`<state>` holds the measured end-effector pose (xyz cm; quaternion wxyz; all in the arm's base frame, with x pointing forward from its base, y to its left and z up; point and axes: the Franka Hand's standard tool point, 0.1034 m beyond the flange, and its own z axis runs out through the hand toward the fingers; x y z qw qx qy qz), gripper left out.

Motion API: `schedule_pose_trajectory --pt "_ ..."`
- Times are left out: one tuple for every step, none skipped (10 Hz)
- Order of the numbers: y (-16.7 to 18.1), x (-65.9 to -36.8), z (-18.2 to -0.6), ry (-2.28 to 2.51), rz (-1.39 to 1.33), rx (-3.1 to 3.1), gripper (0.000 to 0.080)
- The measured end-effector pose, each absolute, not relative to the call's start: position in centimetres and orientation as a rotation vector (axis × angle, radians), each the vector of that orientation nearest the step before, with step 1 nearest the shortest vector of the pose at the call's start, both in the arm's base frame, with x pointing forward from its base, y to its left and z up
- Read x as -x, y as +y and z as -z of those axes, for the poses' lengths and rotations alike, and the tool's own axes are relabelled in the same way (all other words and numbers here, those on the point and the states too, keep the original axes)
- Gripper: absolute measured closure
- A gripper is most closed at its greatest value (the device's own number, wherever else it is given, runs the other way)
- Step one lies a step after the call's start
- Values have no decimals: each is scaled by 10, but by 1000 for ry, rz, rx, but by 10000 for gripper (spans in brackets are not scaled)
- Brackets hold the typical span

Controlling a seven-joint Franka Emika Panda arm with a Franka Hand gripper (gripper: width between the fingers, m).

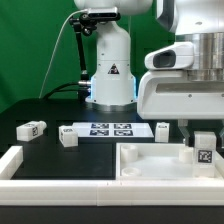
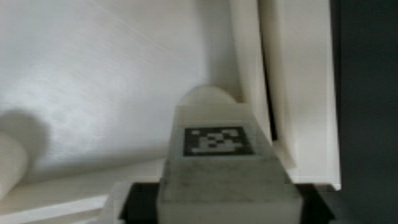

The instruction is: Assemble one leg

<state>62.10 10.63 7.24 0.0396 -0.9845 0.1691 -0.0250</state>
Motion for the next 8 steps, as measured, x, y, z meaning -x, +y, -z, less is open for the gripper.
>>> schedule_pose_trajectory --pt "103 -620 -72 668 84 2984 509" --pt "98 -619 -72 784 90 2956 509" --pt "95 -619 -72 876 94 2930 505" --pt "91 -618 -72 991 103 2894 500" --pt "87 -618 -72 1052 101 2880 500" --pt "88 -618 -71 1133 98 2846 500" --pt "89 -618 -71 1136 97 2845 397" --pt "88 -618 -71 1135 97 2845 257"
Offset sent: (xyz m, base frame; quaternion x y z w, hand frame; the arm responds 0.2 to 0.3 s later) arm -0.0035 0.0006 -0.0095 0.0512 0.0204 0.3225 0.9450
